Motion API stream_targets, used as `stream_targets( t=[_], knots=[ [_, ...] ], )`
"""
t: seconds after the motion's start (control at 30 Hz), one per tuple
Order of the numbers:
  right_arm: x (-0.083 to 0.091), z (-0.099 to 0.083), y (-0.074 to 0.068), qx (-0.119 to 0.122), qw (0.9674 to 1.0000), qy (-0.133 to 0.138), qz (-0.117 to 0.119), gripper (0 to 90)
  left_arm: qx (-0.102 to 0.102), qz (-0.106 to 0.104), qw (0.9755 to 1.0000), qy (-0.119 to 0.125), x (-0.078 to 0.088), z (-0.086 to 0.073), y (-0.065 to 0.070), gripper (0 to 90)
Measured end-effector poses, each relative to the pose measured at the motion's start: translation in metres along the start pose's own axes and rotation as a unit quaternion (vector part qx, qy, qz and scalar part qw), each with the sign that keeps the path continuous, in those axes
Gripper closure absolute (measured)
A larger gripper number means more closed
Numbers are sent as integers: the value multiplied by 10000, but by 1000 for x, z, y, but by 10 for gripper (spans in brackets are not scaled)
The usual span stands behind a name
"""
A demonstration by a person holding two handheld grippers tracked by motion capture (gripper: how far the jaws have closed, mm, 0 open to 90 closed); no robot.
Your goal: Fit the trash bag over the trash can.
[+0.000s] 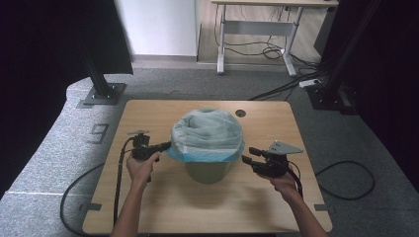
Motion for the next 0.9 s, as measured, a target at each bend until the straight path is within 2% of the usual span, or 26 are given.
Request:
stream_targets(
  t=[0.17,0.4,0.57,0.67,0.77,0.9],
  knots=[
    [-5,3,-18,89,9998,116,160,450,16,22,10000,20,3,0,0,883],
    [-13,4,-30,340,9993,172,-43,433,16,14,10000,8,4,0,-1,884],
    [-8,12,-31,441,9977,451,-231,723,20,12,10000,26,6,0,-1,885],
    [-3,15,-32,625,9961,558,-293,875,22,-13,10000,64,9,0,-1,885],
    [1,13,-39,689,9957,589,-168,888,-17,-22,10000,86,12,-1,1,885],
    [1,-2,-46,761,9961,436,62,889,-23,-15,9999,104,14,-1,1,885]
  ],
)
Point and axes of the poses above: each handheld gripper's, and its own axes: x roughly backward along the jaws, z roughly out of its top, y roughly to its right, the point moved 8 cm from there along -x, roughly forward along the jaws, and after that the axes turned 4 degrees about z, right-handed, at the moved point
